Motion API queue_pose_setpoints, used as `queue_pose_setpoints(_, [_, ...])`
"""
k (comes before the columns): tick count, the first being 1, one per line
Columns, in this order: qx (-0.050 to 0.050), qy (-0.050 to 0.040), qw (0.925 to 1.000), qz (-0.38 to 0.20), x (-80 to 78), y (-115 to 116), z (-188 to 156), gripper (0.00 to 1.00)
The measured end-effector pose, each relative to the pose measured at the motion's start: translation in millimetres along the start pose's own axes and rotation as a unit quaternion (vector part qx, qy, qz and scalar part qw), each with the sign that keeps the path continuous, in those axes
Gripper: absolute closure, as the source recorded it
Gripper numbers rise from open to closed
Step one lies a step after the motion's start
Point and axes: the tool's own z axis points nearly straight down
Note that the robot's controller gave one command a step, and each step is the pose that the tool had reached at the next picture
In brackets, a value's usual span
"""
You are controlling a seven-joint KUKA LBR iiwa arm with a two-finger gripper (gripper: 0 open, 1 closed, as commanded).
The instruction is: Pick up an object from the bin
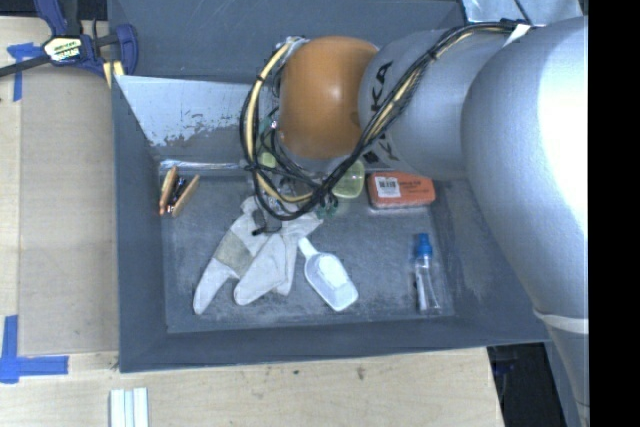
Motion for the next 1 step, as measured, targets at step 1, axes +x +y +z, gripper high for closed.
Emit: queue_pose_setpoints(1, [0.000, 0.0000, 1.0000, 0.000, 0.0, 0.0, 0.0, 1.00])
